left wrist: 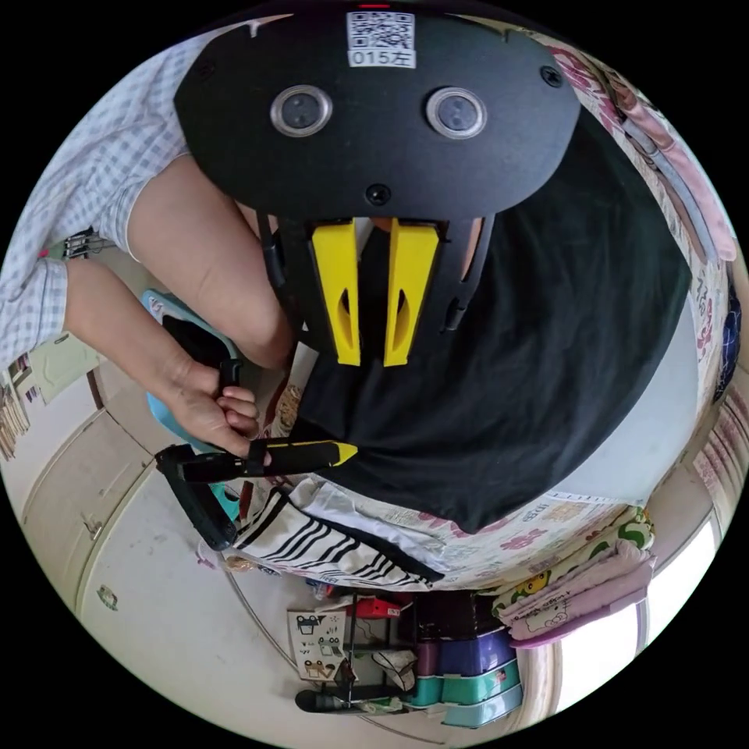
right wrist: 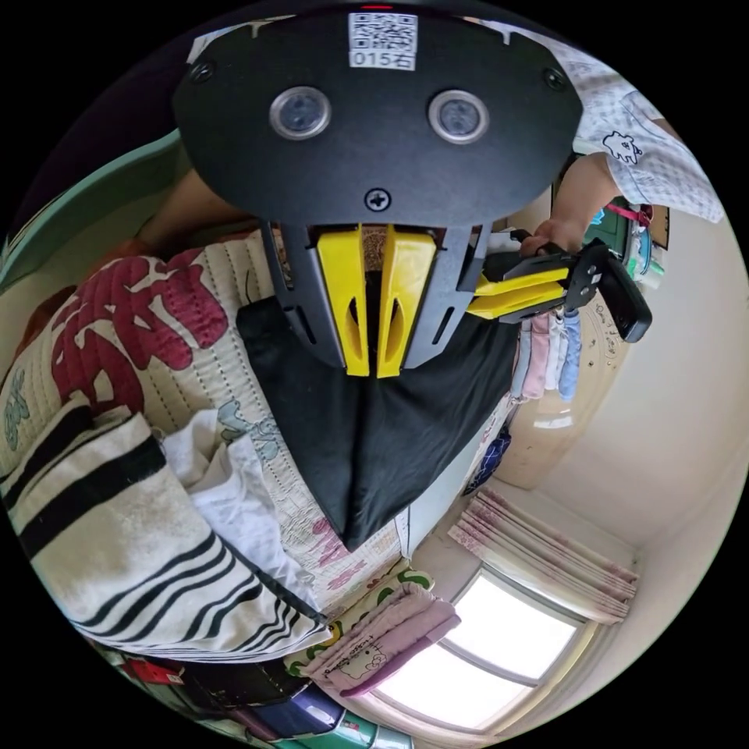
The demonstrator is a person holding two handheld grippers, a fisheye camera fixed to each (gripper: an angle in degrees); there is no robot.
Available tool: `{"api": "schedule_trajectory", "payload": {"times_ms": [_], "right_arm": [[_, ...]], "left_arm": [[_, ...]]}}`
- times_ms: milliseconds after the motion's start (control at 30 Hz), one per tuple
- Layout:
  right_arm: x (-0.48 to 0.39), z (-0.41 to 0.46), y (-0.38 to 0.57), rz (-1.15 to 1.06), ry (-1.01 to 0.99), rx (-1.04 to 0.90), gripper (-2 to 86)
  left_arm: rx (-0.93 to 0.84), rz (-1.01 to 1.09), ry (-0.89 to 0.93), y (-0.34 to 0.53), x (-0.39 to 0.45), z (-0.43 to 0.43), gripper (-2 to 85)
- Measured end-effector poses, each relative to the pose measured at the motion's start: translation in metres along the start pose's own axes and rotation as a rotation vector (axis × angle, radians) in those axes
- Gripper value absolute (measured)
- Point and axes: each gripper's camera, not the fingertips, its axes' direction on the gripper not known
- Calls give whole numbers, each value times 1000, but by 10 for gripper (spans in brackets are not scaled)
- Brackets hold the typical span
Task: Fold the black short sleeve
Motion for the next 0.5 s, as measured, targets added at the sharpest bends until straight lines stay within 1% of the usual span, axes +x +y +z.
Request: {"api": "schedule_trajectory", "payload": {"times_ms": [67,100,167,233,267,367,433,500], "right_arm": [[-3,-11,-2,11,-25,13,7],[-4,-13,-3,10,-28,16,6],[-9,-20,-4,14,-38,33,5],[-14,-24,-5,17,-38,41,4],[-18,-27,-7,8,-30,42,4],[-28,-33,-9,-7,-14,43,2],[-35,-35,-9,-20,0,39,2],[-41,-37,-10,-35,15,34,1]], "left_arm": [[1,-5,83,-24,-12,-12,71],[20,-9,92,-33,-16,-16,73],[92,-52,85,-82,-40,-29,74],[122,-114,87,-128,-67,-26,75],[113,-173,81,-161,-87,-16,75],[115,-255,57,-233,-115,12,72],[109,-289,58,-267,-123,33,71],[64,-317,16,-293,-128,60,71]]}}
